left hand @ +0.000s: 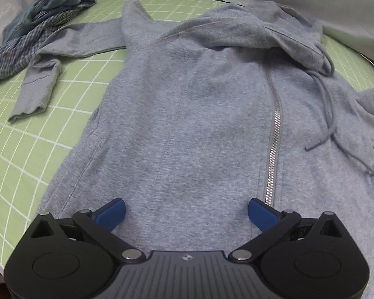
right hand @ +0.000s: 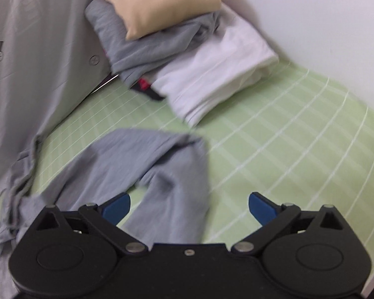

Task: Fold clothes

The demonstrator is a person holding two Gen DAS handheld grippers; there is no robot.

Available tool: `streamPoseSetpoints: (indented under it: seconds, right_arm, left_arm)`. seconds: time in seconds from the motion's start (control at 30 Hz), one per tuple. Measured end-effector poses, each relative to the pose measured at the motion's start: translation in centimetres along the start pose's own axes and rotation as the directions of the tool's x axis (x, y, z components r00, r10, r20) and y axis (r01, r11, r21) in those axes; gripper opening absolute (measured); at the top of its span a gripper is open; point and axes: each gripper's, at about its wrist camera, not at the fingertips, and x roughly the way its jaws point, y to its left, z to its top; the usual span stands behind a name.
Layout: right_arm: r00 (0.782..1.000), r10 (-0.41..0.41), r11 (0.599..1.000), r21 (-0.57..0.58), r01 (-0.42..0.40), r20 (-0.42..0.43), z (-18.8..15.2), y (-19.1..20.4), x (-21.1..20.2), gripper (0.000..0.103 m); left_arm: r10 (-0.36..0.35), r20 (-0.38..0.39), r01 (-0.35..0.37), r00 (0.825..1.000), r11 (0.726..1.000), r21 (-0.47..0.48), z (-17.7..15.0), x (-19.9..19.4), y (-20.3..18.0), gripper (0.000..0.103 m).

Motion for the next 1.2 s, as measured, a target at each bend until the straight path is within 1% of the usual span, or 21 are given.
streamPoseSetpoints:
  seconds: [0.07, 0.13, 0.17, 0.2, 0.27, 0.33, 0.43, 0.6, 0.63, 0.67, 0.7, 0.73, 0.77, 0.8, 0.87, 0.93, 1.0, 1.1, 1.17, 1.2]
  right_arm:
    - [0.998, -0.051, 0.997, -0.06, 0.054, 0.043, 1.3, -0.2, 1.1, 0.097]
    - [0.995, -0.085, 0.988, -0.126, 0.091, 0.05, 2.3, -0.3, 2.6, 0.093]
    - [0.995, -0.095, 0.984, -0.147, 0.1, 0.039, 2.7, -0.4, 3.5, 0.086]
    - [0.995, -0.093, 0.984, -0.154, 0.095, 0.019, 2.9, -0.6, 4.4, 0.081]
    - [0.997, -0.078, 0.985, -0.156, 0.075, -0.013, 3.1, -0.9, 5.8, 0.066]
    - [0.998, -0.051, 0.988, -0.15, 0.047, -0.022, 3.0, -1.0, 6.5, 0.063]
    - [1.0, -0.006, 0.989, -0.148, 0.005, -0.01, 2.7, -1.0, 6.9, 0.063]
    - [1.0, -0.027, 0.974, -0.224, 0.028, 0.005, 2.4, -0.2, 7.4, 0.062]
    - [0.999, -0.033, 0.971, -0.236, 0.034, 0.009, 2.3, -0.1, 7.4, 0.057]
    - [0.999, -0.038, 0.968, -0.248, 0.04, 0.013, 2.3, -0.1, 7.4, 0.049]
    - [0.999, -0.043, 0.964, -0.26, 0.047, 0.018, 2.3, 0.0, 7.5, 0.045]
    - [0.999, -0.033, 0.964, -0.262, 0.036, 0.014, 2.4, -0.1, 7.4, 0.034]
    - [1.0, -0.022, 0.964, -0.263, 0.024, 0.01, 2.5, -0.1, 7.4, 0.027]
    - [1.0, -0.01, 0.966, -0.257, 0.01, 0.003, 2.6, -0.2, 7.4, 0.01]
    - [1.0, -0.01, 0.964, -0.265, 0.016, 0.024, 3.0, -0.2, 7.0, 0.001]
    - [0.998, -0.021, 0.957, -0.287, 0.037, 0.061, 3.5, 0.0, 6.4, 0.001]
    - [0.992, -0.029, 0.949, -0.307, 0.066, 0.124, 4.4, 0.1, 4.9, 0.001]
    - [0.97, -0.036, 0.927, -0.354, 0.123, 0.242, 5.4, 0.8, 1.8, 0.0]
    - [0.948, -0.035, 0.891, -0.419, 0.173, 0.317, 4.9, 1.8, -0.5, 0.0]
    - [0.942, -0.025, 0.872, -0.454, 0.184, 0.334, 4.2, 2.4, -1.4, 0.0]
  left_arm:
    - [0.01, -0.002, -0.01, 1.0, 1.0, -0.016, 0.1, 0.1, 0.0, 0.103]
    - [0.017, -0.001, -0.017, 1.0, 0.999, -0.03, 0.2, 0.1, -0.1, 0.103]
    - [0.021, 0.0, -0.021, 1.0, 0.999, -0.037, 0.2, 0.1, -0.1, 0.103]
    - [0.025, 0.0, -0.025, 1.0, 0.999, -0.044, 0.2, 0.2, -0.2, 0.103]
    - [0.034, -0.005, -0.034, 0.999, 0.998, -0.059, 0.4, 0.2, -0.3, 0.103]
    - [0.041, -0.014, -0.041, 0.999, 0.997, -0.072, 0.6, 0.3, -0.4, 0.103]
    - [0.047, -0.023, -0.049, 0.999, 0.995, -0.088, 0.7, 0.3, -0.5, 0.103]
    - [0.059, -0.042, -0.064, 0.997, 0.991, -0.12, 1.0, 0.3, -0.6, 0.103]
    - [0.06, -0.044, -0.065, 0.997, 0.991, -0.121, 1.1, 0.3, -0.6, 0.103]
    - [0.059, -0.046, -0.065, 0.997, 0.99, -0.122, 1.1, 0.3, -0.6, 0.103]
    - [0.059, -0.047, -0.064, 0.997, 0.99, -0.122, 1.1, 0.3, -0.6, 0.103]
    - [0.059, -0.046, -0.064, 0.997, 0.991, -0.121, 1.1, 0.3, -0.6, 0.103]
    - [0.059, -0.045, -0.064, 0.997, 0.991, -0.121, 1.1, 0.3, -0.6, 0.103]
    - [0.058, -0.043, -0.063, 0.997, 0.991, -0.12, 1.1, 0.3, -0.7, 0.103]
    - [0.059, -0.037, -0.063, 0.998, 0.991, -0.119, 1.0, 0.2, -0.6, 0.103]
    - [0.059, -0.03, -0.062, 0.998, 0.991, -0.118, 0.8, 0.2, -0.6, 0.103]
    - [0.058, -0.022, -0.06, 0.998, 0.992, -0.115, 0.6, 0.2, -0.6, 0.103]
    - [0.057, -0.016, -0.058, 0.998, 0.992, -0.112, 0.5, 0.3, -0.4, 0.103]
    - [0.056, -0.016, -0.058, 0.998, 0.992, -0.112, 0.5, 0.3, -0.4, 0.103]
    - [0.056, -0.017, -0.058, 0.998, 0.992, -0.113, 0.5, 0.3, -0.4, 0.103]
